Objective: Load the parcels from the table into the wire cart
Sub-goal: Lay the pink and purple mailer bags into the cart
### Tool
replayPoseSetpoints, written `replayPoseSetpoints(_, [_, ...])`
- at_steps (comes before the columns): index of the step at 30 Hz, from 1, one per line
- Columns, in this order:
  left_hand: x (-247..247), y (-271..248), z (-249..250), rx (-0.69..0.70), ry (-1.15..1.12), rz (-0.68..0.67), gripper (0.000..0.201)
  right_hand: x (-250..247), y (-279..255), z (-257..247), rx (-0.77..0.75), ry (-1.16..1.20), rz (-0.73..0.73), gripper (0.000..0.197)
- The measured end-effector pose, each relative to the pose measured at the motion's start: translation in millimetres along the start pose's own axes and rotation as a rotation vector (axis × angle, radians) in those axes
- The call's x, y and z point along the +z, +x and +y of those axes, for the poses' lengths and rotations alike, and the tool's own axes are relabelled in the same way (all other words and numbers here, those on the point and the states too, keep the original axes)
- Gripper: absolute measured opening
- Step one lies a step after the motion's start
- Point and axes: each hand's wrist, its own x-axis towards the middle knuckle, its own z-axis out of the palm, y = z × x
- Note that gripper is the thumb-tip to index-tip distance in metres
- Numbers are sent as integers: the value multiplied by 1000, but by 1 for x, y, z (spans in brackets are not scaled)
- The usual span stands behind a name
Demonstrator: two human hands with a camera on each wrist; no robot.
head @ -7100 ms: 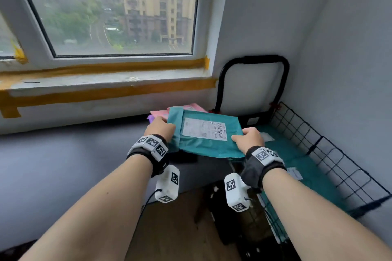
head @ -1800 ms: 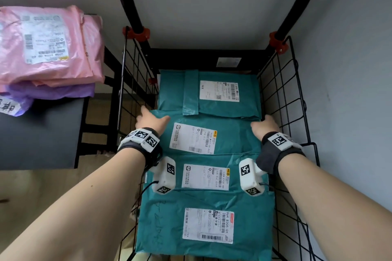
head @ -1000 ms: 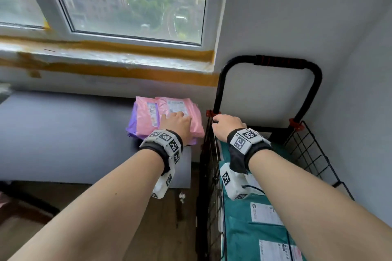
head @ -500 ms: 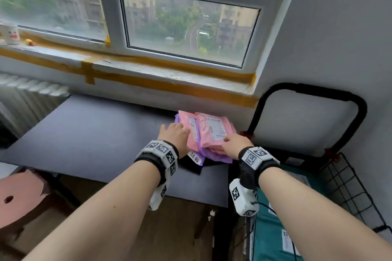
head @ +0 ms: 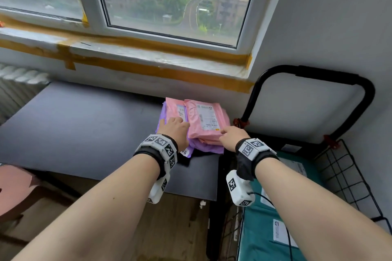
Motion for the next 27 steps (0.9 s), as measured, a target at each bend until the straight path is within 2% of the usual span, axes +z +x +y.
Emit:
replayPoseSetpoints(7, [21, 35, 7, -7, -24, -75, 51, 10, 34, 15, 31, 51, -25, 43])
replayPoseSetpoints(11, [29, 73, 1, 39, -47, -104, 56, 15, 63, 17, 115, 94, -47, 42])
replayPoseSetpoints(14, [33, 101, -6, 86, -104, -117, 54, 23, 86, 10, 204, 142, -54, 49])
replayPoseSetpoints(18, [40, 135, -20, 123, -173, -138, 56, 35, 114, 2, 350, 249, 11, 61])
replayPoseSetpoints(21, [46, 150, -29, 137, -213, -143, 58, 42, 132, 3, 439, 344, -32, 74])
replayPoseSetpoints(24, [52, 162, -39, 136, -231, -160, 57, 49, 141, -1, 458, 395, -104, 76])
replayPoseSetpoints(27, [53, 169, -50, 109, -244, -169, 57, 53, 148, -13, 430, 389, -106, 76])
